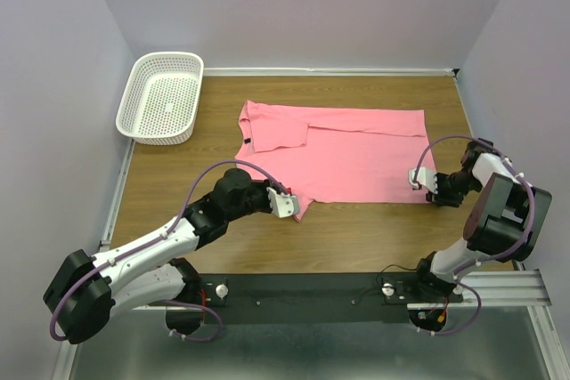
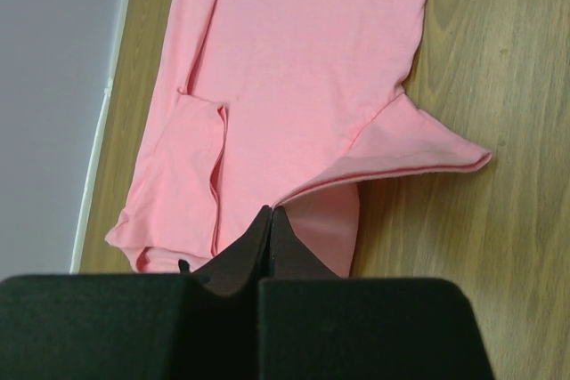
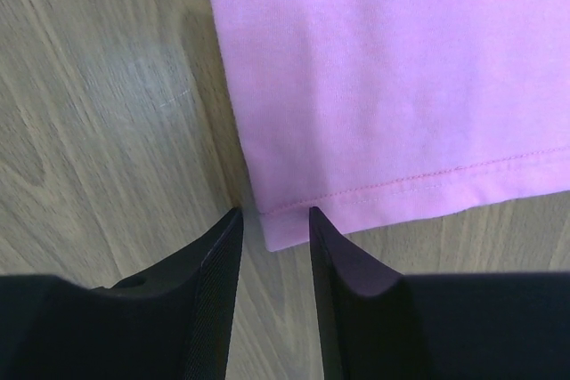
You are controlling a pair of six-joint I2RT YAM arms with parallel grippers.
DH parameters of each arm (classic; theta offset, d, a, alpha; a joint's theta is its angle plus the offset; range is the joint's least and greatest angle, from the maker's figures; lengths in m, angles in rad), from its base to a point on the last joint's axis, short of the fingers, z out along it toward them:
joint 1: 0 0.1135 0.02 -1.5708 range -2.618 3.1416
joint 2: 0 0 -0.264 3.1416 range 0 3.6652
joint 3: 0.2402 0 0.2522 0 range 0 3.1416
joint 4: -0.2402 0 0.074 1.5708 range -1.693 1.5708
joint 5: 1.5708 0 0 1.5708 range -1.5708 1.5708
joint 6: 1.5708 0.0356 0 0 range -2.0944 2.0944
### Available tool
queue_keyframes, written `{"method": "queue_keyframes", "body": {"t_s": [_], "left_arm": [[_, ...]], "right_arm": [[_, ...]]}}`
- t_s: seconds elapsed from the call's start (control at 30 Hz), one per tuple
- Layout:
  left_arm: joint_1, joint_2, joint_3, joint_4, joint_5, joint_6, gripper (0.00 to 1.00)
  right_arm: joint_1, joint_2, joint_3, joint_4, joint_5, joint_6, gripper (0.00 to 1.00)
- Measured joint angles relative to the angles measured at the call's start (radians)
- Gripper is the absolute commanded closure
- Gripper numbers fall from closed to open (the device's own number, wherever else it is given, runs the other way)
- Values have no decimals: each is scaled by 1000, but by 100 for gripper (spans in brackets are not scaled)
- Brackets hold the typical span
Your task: Fold and stack the t-shirts
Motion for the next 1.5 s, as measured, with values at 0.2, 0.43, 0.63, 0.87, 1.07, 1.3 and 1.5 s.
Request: {"method": "queue_keyframes", "body": {"t_s": [0.2, 0.43, 0.63, 0.87, 1.07, 1.3, 1.5], "left_arm": [[0, 0, 0, 0, 0, 0, 100], [2, 0, 0, 0, 0, 0, 100], [2, 0, 0, 0, 0, 0, 100], [5, -6, 0, 2, 2, -2, 100], [16, -20, 0, 19, 26, -4, 100], [23, -21, 0, 31, 60, -4, 100], [37, -16, 0, 34, 79, -5, 100]], "right_arm": [[2, 3, 2, 2, 4, 5, 64], [3, 14, 7, 15, 21, 16, 86], [3, 17, 9, 29, 22, 41, 100], [3, 24, 26, 43, 5, 137, 99], [3, 3, 39, -13, -27, 192, 99], [3, -66, 38, -54, -100, 259, 99], [3, -70, 53, -67, -151, 317, 99]]}}
